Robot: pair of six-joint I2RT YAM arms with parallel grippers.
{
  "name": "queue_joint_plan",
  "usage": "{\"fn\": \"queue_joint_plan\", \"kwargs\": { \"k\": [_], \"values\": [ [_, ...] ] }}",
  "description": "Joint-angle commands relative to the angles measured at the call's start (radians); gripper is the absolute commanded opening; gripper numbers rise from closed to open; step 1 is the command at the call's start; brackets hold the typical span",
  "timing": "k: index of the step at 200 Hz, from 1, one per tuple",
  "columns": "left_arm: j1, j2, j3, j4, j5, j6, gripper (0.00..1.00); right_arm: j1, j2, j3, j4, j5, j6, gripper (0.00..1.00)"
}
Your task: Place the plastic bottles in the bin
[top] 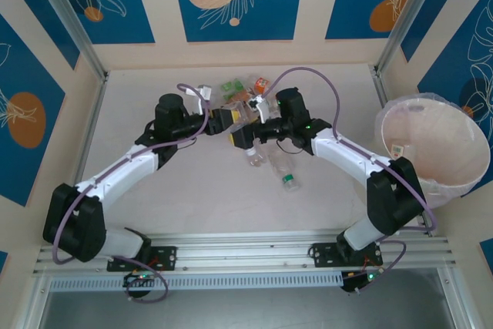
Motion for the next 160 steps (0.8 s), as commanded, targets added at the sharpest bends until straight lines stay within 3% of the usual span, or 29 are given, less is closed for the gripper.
{"fn": "queue_joint_plan", "kwargs": {
  "k": [1, 20, 46, 73, 119, 142, 160],
  "values": [
    [-0.016, 0.021, 0.041, 0.078, 0.045, -0.022, 0.53, 0.006, 0.003, 0.007, 0.087, -0.031, 0.013, 0.92],
    [-0.018, 0.035, 0.052, 0.077, 0.062, -0.025, 0.54, 0.008, -0.005, 0.001, 0.085, 0.022, 0.024, 0.74],
    [-0.019, 0.037, 0.054, 0.069, 0.068, -0.029, 0.61, 0.007, -0.032, -0.018, 0.063, 0.098, 0.012, 0.58],
    [-0.019, 0.026, 0.066, 0.01, 0.048, -0.029, 0.99, 0.004, -0.069, -0.04, 0.041, 0.161, 0.001, 0.53],
    [-0.019, -0.023, 0.004, 0.066, 0.003, -0.021, 1.0, -0.025, -0.141, -0.086, -0.021, 0.258, -0.009, 0.51],
    [-0.018, -0.068, -0.034, 0.049, -0.113, 0.01, 1.0, -0.047, -0.193, -0.092, -0.084, 0.31, -0.016, 0.51],
    [-0.018, -0.109, -0.073, 0.018, -0.264, 0.035, 1.0, -0.064, -0.255, -0.093, -0.128, 0.34, -0.031, 0.5]
  ]
}}
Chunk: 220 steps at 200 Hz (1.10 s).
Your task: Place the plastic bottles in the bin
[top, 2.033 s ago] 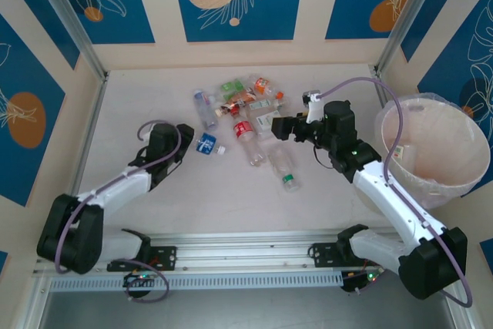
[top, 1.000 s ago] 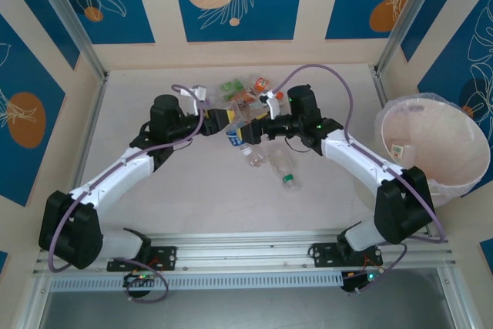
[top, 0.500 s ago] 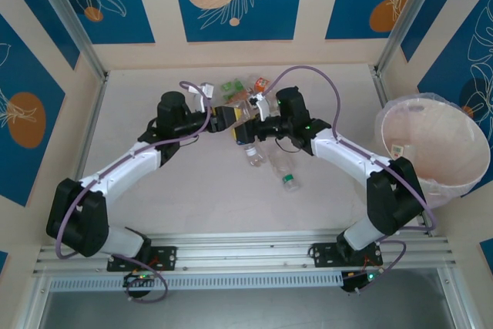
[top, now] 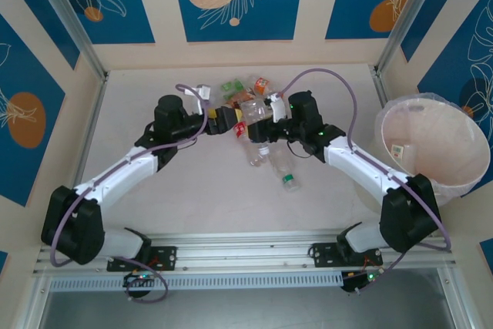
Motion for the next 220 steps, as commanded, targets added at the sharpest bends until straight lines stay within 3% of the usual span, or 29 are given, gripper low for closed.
{"fn": "queue_joint_plan", "kwargs": {
  "k": [1, 24, 38, 85, 152, 220],
  "values": [
    [-0.008, -0.064, -0.045, -0.007, -0.203, 0.051, 1.0, -0.021, -0.093, -0.006, -0.078, 0.069, -0.033, 0.5],
    [-0.007, -0.084, -0.047, -0.138, -0.405, 0.046, 1.0, -0.029, -0.182, 0.007, -0.132, 0.109, -0.06, 0.51],
    [-0.005, -0.08, -0.046, -0.196, -0.474, 0.024, 1.0, -0.032, -0.232, 0.022, -0.169, 0.133, -0.089, 0.51],
    [-0.004, -0.053, -0.085, -0.144, -0.462, -0.001, 1.0, -0.062, -0.34, 0.112, -0.332, 0.273, -0.144, 0.52],
    [0.005, -0.038, -0.125, -0.153, -0.575, -0.06, 1.0, -0.162, -0.426, 0.279, -0.514, 0.439, -0.163, 0.51],
    [0.017, -0.028, -0.159, -0.097, -0.601, -0.05, 1.0, -0.454, -0.459, 0.36, -0.61, 0.644, -0.156, 0.51]
  ]
}}
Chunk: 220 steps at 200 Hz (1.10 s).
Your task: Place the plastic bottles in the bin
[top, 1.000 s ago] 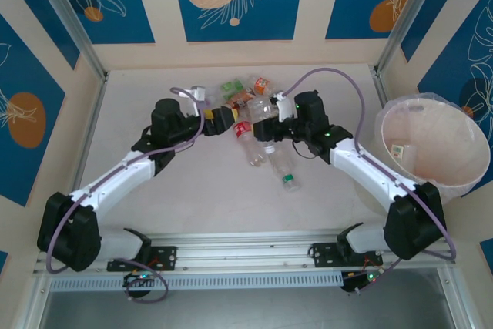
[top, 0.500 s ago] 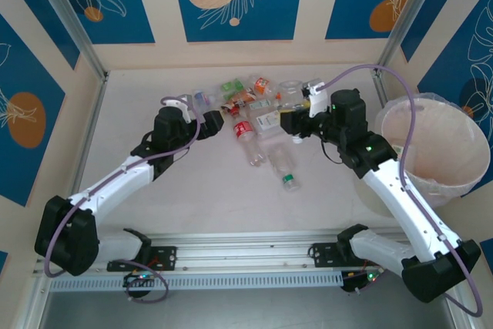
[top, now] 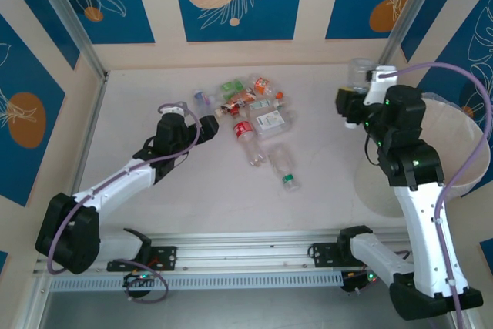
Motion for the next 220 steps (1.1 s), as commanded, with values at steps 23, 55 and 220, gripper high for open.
{"fn": "queue_joint_plan", "kwargs": {
  "k": [23, 55, 220],
  "values": [
    [0.02, 0.033, -0.007, 0.063, -0.012, 0.0, 1.0, -0.182, 0.003, -0.006, -0.023, 0.184, 0.004, 0.53],
    [0.029, 0.051, -0.002, 0.07, 0.015, -0.008, 1.0, -0.315, 0.012, -0.021, -0.018, 0.185, 0.051, 0.54],
    [0.068, 0.119, 0.13, -0.019, 0.053, -0.053, 1.0, -0.67, -0.035, -0.336, 0.028, 0.602, 0.24, 0.71]
  ]
}}
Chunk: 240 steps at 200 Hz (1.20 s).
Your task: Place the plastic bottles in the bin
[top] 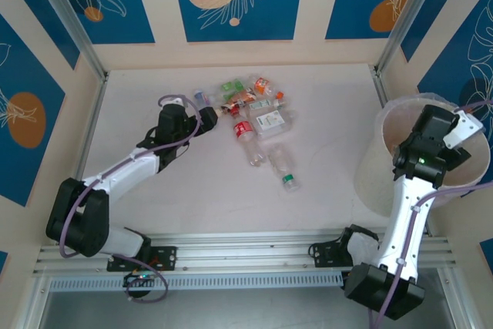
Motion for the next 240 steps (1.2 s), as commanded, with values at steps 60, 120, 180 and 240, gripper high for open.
{"fn": "queue_joint_plan", "kwargs": {
  "k": [60, 120, 180, 240],
  "values": [
    [0.01, -0.023, 0.007, -0.022, 0.005, -0.071, 1.0, -0.075, -0.016, -0.043, 0.002, 0.011, 0.141, 0.89],
    [0.01, -0.035, 0.001, -0.031, -0.017, -0.045, 1.0, 0.014, -0.027, 0.006, -0.024, -0.081, 0.165, 0.93],
    [0.01, -0.013, -0.004, -0.023, -0.025, -0.045, 1.0, 0.085, -0.066, 0.059, 0.022, -0.437, 0.147, 1.0],
    [0.011, 0.003, -0.029, 0.037, 0.008, -0.031, 1.0, 0.188, -0.135, 0.063, 0.168, -0.883, 0.14, 1.0]
  ]
}}
